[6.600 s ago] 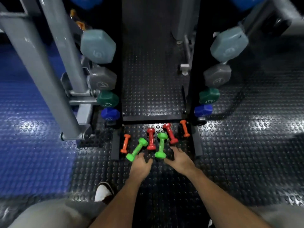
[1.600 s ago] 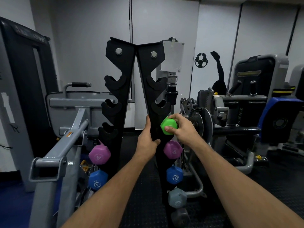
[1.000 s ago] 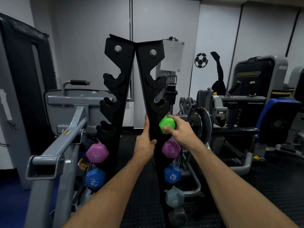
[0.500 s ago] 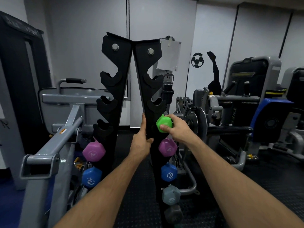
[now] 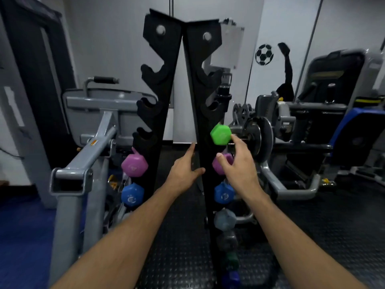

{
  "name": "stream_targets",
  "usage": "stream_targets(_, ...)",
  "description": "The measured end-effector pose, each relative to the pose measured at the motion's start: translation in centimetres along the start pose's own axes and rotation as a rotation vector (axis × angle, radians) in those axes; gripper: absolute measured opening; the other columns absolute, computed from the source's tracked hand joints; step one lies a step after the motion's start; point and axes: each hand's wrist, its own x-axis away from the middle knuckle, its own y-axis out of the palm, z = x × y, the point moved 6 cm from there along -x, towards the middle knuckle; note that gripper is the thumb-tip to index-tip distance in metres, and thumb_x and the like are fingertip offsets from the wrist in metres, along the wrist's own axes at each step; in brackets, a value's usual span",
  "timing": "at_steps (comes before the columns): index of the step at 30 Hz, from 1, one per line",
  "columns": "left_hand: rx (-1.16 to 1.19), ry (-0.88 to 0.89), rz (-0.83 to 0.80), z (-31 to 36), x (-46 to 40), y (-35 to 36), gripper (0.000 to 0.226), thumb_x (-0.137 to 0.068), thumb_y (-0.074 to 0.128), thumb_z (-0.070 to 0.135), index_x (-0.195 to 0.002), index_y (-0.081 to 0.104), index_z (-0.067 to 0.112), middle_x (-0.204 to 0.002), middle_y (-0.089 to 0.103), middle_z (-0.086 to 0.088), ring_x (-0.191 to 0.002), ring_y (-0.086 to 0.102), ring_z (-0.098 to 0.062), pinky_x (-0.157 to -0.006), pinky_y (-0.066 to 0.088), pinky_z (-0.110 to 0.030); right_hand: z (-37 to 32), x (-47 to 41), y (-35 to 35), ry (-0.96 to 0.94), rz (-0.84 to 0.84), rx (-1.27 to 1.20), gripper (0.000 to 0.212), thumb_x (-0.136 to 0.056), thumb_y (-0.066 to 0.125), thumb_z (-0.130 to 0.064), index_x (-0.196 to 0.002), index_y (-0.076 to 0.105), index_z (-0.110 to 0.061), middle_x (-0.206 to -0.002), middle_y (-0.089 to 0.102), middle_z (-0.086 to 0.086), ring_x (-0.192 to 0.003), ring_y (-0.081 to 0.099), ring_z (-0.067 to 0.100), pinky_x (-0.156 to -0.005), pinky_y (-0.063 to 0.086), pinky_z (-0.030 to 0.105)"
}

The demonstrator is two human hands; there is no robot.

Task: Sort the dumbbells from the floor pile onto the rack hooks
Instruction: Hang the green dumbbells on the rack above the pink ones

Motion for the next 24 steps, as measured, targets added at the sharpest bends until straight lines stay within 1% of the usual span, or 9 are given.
stream_targets(2,-0.030,-0.026,-0.025,-2.0,1.8,0.6,0.088,-0.087,0.078,0.032,-0.159,0.029,0.025,-0.149,0.054,-0.007,-0.134,0.055,-0.021,-0.112,0.045,-0.041,0.3,3.2,0.3,-0.031,0.056,0.011,0.069,-0.095,0.070,-0.025,-0.156,0.040,-0.015,-0.159,0.042,0.002,-0.145,0.038,0.013,-0.120,0.028,0.027)
stream_targets(3,-0.041,-0.050,-0.043,-3.3,2.8,1.0,0.081,-0.087,0.077,0.036,-0.156,0.036,0.024,-0.147,0.056,-0.006,-0.132,0.056,-0.021,-0.110,0.047,-0.040,0.5,4.9,0.5,-0.053,0.075,-0.006,0.066,-0.095,0.070,-0.022,-0.154,0.043,-0.014,-0.158,0.044,0.003,-0.146,0.039,0.016,-0.122,0.030,0.030)
stream_targets(6,-0.057,-0.149,-0.101,-7.7,6.6,2.3,0.062,-0.089,0.073,0.045,-0.144,0.053,0.026,-0.137,0.064,-0.002,-0.123,0.062,-0.016,-0.105,0.051,-0.037,1.4,10.2,1.9,-0.068,0.058,-0.076,0.050,-0.095,0.069,-0.013,-0.142,0.055,-0.013,-0.142,0.055,0.000,-0.132,0.053,0.017,-0.113,0.044,0.034)
stream_targets(8,-0.048,-0.229,-0.149,-11.3,9.6,3.6,0.056,-0.090,0.071,0.046,-0.140,0.058,0.024,-0.135,0.065,0.000,-0.122,0.062,-0.014,-0.105,0.050,-0.033,2.6,13.6,3.9,-0.022,-0.034,-0.118,0.043,-0.095,0.069,-0.012,-0.137,0.058,-0.014,-0.133,0.059,-0.002,-0.121,0.059,0.014,-0.103,0.049,0.031)
stream_targets(11,-0.041,-0.370,-0.199,-17.0,14.5,5.6,0.054,-0.093,0.068,0.047,-0.138,0.061,0.019,-0.132,0.067,-0.003,-0.118,0.064,-0.015,-0.102,0.049,-0.030,5.7,18.3,7.8,0.090,-0.211,-0.134,0.039,-0.097,0.068,-0.018,-0.135,0.060,-0.019,-0.130,0.061,-0.007,-0.114,0.061,0.006,-0.095,0.052,0.029)
stream_targets(14,-0.026,-0.535,-0.248,-22.7,19.6,8.1,0.052,-0.093,0.068,0.047,-0.134,0.064,0.016,-0.126,0.070,-0.006,-0.114,0.065,-0.017,-0.096,0.050,-0.027,9.6,23.4,11.8,0.213,-0.371,-0.133,0.037,-0.097,0.069,-0.022,-0.133,0.062,-0.024,-0.126,0.061,-0.010,-0.109,0.061,0.002,-0.093,0.054,0.030)
stream_targets(17,-0.008,-0.697,-0.292,-27.8,24.3,10.9,0.052,-0.093,0.068,0.047,-0.133,0.064,0.015,-0.125,0.070,-0.006,-0.116,0.065,-0.020,-0.092,0.047,-0.025,13.6,29.3,15.7,0.370,-0.531,-0.109,0.037,-0.098,0.068,-0.023,-0.135,0.062,-0.023,-0.125,0.059,-0.008,-0.104,0.059,-0.002,-0.094,0.054,0.030)
stream_targets(20,0.007,-0.808,-0.306,-31.9,28.3,13.4,0.051,-0.095,0.065,0.045,-0.132,0.063,0.010,-0.126,0.068,-0.009,-0.115,0.063,-0.021,-0.086,0.042,-0.024,17.1,35.0,18.9,0.509,-0.666,-0.060,0.041,-0.098,0.068,-0.025,-0.138,0.060,-0.022,-0.127,0.063,-0.005,-0.107,0.063,0.008,-0.094,0.052,0.028)
stream_targets(24,0.016,-0.960,-0.300,-37.8,33.3,16.6,0.048,-0.099,0.060,0.043,-0.130,0.065,0.007,-0.127,0.068,-0.013,-0.119,0.061,-0.027,-0.086,0.041,-0.025,21.3,41.5,23.6,0.627,-0.865,0.010,0.044,-0.098,0.067,-0.034,-0.139,0.057,-0.024,-0.124,0.065,-0.001,-0.111,0.064,0.018,-0.094,0.052,0.034)
